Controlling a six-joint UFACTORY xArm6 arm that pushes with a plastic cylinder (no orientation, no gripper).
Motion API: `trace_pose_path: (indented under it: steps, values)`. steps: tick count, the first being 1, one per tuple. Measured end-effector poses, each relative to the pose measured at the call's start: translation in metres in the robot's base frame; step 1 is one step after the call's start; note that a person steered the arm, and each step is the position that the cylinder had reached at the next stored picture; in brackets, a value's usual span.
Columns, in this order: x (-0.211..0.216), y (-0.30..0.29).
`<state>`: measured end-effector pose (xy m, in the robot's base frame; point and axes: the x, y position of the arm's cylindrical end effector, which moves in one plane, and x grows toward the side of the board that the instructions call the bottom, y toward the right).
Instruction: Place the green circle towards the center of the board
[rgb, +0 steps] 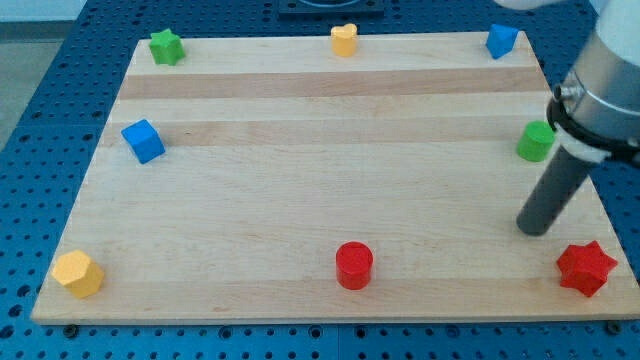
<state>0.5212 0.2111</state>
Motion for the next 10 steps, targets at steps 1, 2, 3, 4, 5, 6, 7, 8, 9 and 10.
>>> trace_pose_path:
  steps: [1, 2, 3, 4, 5, 6, 7, 8, 9, 10]
  values:
    - [-0.028, 0.010]
    - [-0.028, 0.044]
    - [-0.039, 0.080]
    - [-0.065, 0.110]
    - [-0.090, 0.124]
    - [-0.104, 0.121]
    - [-0.104, 0.094]
    - [-0.104, 0.066]
    - [-0.104, 0.032]
    - [-0.104, 0.001]
